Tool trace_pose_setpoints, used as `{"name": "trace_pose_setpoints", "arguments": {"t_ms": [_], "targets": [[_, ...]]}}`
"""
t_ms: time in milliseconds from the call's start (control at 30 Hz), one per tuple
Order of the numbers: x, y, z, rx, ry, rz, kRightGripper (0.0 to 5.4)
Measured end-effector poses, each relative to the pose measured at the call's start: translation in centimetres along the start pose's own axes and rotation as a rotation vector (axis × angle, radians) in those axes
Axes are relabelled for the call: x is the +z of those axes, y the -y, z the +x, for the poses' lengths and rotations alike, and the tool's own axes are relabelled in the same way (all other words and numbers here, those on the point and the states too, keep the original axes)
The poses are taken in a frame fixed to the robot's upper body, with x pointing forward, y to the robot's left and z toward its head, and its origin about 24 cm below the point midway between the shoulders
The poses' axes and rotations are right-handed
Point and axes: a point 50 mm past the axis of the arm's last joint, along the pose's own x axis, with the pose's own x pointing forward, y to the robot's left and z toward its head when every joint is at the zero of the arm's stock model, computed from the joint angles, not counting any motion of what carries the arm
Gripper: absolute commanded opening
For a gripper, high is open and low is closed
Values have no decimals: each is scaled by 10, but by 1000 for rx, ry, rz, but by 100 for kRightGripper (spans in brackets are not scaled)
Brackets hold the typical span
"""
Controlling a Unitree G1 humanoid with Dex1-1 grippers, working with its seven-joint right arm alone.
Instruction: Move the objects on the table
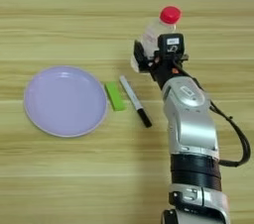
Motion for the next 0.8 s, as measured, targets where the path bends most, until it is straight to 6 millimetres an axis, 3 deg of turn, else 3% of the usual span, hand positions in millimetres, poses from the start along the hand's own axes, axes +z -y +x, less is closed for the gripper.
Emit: {"name": "trace_pose_setpoints", "arguments": {"t_ms": [200, 400, 800], "targets": [[0, -34, -16, 146, -35, 33, 323], [24, -56, -20, 246, 50, -3, 323], [16, -96, -24, 413, 5, -3, 323]]}}
